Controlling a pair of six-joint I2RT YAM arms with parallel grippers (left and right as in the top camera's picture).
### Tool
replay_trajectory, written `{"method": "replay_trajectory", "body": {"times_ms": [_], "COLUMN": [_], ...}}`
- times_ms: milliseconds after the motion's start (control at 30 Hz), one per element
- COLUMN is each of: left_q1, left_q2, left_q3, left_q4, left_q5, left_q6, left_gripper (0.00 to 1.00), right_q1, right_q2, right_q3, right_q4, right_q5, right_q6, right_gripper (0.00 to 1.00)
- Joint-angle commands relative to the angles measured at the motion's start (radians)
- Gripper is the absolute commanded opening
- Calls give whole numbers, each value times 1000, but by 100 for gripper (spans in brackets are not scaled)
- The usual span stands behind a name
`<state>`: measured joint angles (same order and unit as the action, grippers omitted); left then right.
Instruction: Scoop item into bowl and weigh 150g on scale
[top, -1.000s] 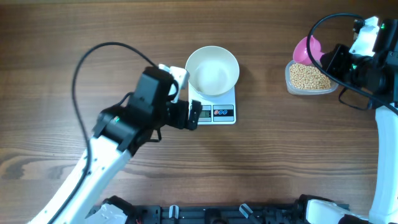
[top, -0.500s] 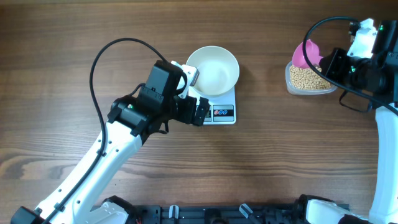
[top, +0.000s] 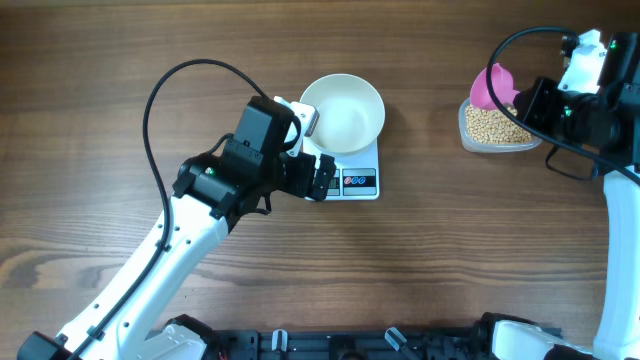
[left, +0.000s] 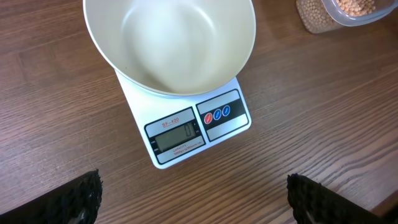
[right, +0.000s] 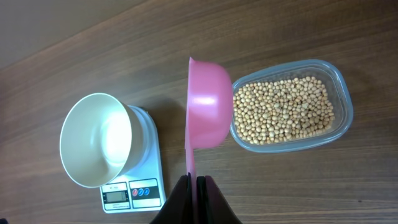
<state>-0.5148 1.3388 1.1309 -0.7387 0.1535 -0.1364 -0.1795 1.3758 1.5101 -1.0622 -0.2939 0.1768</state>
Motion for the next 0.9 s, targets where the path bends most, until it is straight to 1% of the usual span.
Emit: {"method": "replay_trajectory", "body": {"times_ms": [0, 33, 167, 500, 700, 733, 800, 867], "left_q1": [7, 7, 7, 7, 7, 7, 7, 7], "left_q2": [-3, -3, -3, -3, -3, -3, -3, -3], "left_q3": [15, 15, 15, 15, 15, 15, 15, 15], "left_q4": [5, 5, 5, 5, 5, 5, 5, 5], "left_q5": [-13, -13, -13, -13, -13, -13, -13, -13], "left_q6": [-5, -5, -5, -5, -5, -5, -5, -5], "left_gripper": [100, 100, 100, 100, 100, 100, 100, 100], "right_q1": [2, 2, 2, 2, 2, 2, 2, 2], "right_q2": [-5, -5, -5, 48, 57, 59, 66, 78], "right_q3": [19, 19, 19, 6, 3, 1, -1, -16], "right_q4": [2, 2, -2, -1, -23, -15, -7, 36], "right_q5": [69, 98, 104, 122, 282, 334, 370, 373], "right_q6": [-21, -26, -130, -208, -204, -206, -238, -292], "right_gripper": [4, 5, 4, 4, 4, 4, 4, 4]}}
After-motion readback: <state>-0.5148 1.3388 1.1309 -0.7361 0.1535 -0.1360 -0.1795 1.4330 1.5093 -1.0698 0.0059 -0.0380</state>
